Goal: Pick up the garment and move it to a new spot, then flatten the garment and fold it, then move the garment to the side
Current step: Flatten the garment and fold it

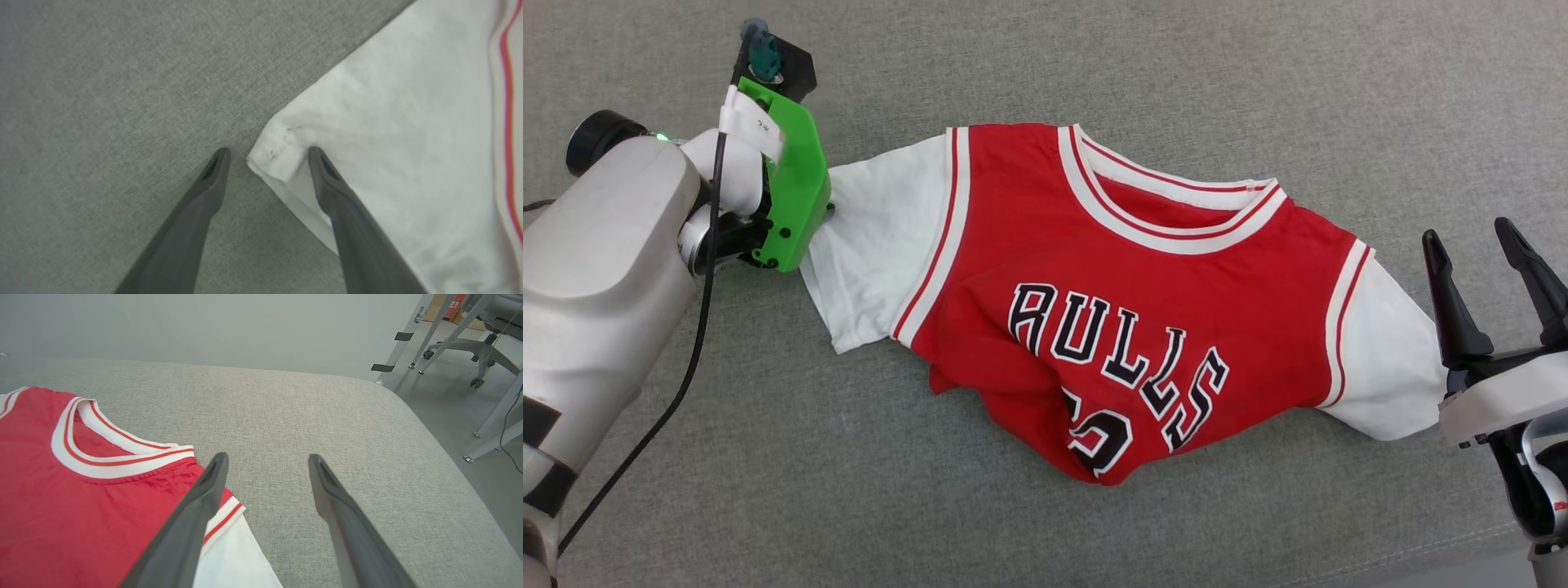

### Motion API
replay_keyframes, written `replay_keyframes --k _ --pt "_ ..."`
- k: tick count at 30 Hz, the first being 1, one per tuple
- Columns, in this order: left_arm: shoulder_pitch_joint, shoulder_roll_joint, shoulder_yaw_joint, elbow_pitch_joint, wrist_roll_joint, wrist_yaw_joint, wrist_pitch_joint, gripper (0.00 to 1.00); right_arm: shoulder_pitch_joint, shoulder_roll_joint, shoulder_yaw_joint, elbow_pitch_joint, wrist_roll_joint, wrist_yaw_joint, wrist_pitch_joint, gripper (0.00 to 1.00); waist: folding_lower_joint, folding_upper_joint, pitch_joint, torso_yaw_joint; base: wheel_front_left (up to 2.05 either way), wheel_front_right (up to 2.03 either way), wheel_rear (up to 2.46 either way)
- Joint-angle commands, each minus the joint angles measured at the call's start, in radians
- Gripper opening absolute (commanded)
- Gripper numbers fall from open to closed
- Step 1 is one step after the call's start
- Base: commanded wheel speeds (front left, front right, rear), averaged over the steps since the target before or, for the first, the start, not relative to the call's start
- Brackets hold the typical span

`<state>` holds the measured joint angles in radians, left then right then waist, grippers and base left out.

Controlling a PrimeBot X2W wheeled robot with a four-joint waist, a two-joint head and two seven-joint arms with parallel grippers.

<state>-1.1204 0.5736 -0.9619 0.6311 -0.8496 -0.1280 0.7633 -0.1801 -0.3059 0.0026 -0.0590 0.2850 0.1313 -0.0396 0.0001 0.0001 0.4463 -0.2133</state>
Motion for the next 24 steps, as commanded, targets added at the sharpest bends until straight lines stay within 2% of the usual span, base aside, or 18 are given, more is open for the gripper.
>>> replay_keyframes --k 1,3,4,5,9,13,19,24 --pt "0.018 0.0 -0.048 0.013 -0.007 -0.003 0.018 1.0 -0.017 0.001 0.0 0.005 0.004 -0.001 -0.009 1.0 -0.0001 -0.0001 0.02 -0.018 0.0 0.0 0.0" --pt "0.022 0.008 -0.094 0.008 -0.027 -0.003 0.03 1.0 -0.022 -0.001 -0.002 0.01 0.004 -0.001 -0.012 1.0 -0.0001 -0.0001 0.022 -0.016 0.0 0.0 0.0" --pt "0.025 0.013 -0.116 0.001 -0.045 -0.003 0.036 0.82 -0.023 -0.003 -0.004 0.012 0.004 -0.001 -0.014 1.0 -0.0001 -0.0001 0.022 -0.013 0.0 0.0 0.0" --pt "0.024 0.018 -0.13 -0.003 -0.055 -0.003 0.035 0.0 -0.025 -0.003 -0.006 0.013 0.004 -0.001 -0.014 1.0 -0.0001 -0.0001 0.021 -0.011 0.0 0.0 0.0" --pt "0.005 0.04 -0.191 -0.018 -0.059 -0.003 -0.029 0.0 -0.036 -0.011 -0.006 0.016 0.01 -0.001 -0.01 1.0 -0.0001 -0.0001 0.01 0.001 0.0 0.0 0.0" --pt "-0.033 0.045 -0.199 -0.016 -0.02 -0.003 -0.216 0.0 -0.052 -0.055 -0.028 0.008 0.024 -0.001 0.01 1.0 -0.0001 -0.0001 -0.019 0.025 0.0 0.0 0.0" --pt "-0.057 0.06 -0.179 -0.002 -0.013 -0.003 -0.422 0.0 -0.1 -0.166 -0.039 -0.02 0.12 -0.001 0.103 1.0 -0.0001 -0.0001 -0.079 0.062 0.0 0.0 0.0" --pt "-0.048 0.082 -0.171 -0.021 -0.018 -0.003 -0.501 0.0 -0.149 -0.32 0.034 -0.036 0.226 -0.001 0.279 1.0 -0.0001 -0.0001 -0.117 0.1 0.0 0.0 0.0"
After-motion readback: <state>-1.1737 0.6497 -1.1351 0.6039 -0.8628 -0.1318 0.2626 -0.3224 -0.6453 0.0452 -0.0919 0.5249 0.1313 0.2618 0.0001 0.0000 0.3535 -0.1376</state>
